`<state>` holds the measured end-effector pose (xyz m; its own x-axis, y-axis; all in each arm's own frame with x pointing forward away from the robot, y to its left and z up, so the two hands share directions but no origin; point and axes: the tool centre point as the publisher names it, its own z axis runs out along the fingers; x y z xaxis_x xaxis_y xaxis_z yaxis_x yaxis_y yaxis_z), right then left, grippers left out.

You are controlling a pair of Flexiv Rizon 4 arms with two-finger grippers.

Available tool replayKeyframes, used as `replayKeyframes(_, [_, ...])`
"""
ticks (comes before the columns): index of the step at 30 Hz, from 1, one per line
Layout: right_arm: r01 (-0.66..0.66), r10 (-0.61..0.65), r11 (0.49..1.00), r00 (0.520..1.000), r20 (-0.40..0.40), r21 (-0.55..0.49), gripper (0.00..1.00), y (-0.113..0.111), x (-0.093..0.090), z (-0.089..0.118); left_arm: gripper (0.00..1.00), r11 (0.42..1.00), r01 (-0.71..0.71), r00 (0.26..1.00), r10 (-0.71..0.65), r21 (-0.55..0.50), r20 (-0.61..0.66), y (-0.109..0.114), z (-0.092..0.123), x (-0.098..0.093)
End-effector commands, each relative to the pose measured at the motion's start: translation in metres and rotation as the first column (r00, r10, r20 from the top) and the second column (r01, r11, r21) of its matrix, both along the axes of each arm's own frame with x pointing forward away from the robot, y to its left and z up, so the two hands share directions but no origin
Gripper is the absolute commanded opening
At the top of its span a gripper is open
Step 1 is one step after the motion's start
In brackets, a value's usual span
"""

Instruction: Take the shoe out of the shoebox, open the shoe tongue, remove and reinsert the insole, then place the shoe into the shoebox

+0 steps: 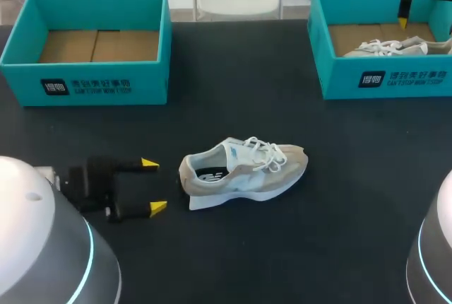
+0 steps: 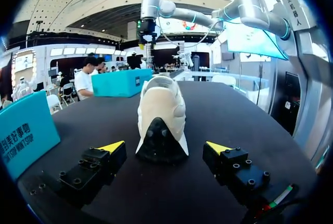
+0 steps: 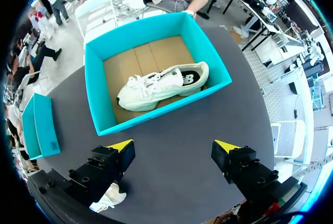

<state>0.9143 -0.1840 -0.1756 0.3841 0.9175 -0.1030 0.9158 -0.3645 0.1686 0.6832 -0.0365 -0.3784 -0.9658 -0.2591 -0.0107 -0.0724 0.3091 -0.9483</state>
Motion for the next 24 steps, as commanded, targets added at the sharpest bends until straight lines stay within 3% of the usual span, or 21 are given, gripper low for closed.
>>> replayKeyframes(1, [0.000, 0.000, 1.000, 1.000, 0.002, -0.001, 1.00, 0.000, -0.001, 0.000, 1.00, 0.995, -0.096, 0.995, 0.096, 0.005, 0.003, -0.021, -0.011, 0.005])
replayKeyframes(24, [0.000, 0.000, 1.000, 1.000, 0.002, -0.001, 1.00, 0.000, -0.001, 0.000, 1.00, 0.992, -0.112, 0.994, 0.111, 0.057, 0.019, -0.067, -0.025, 0.035])
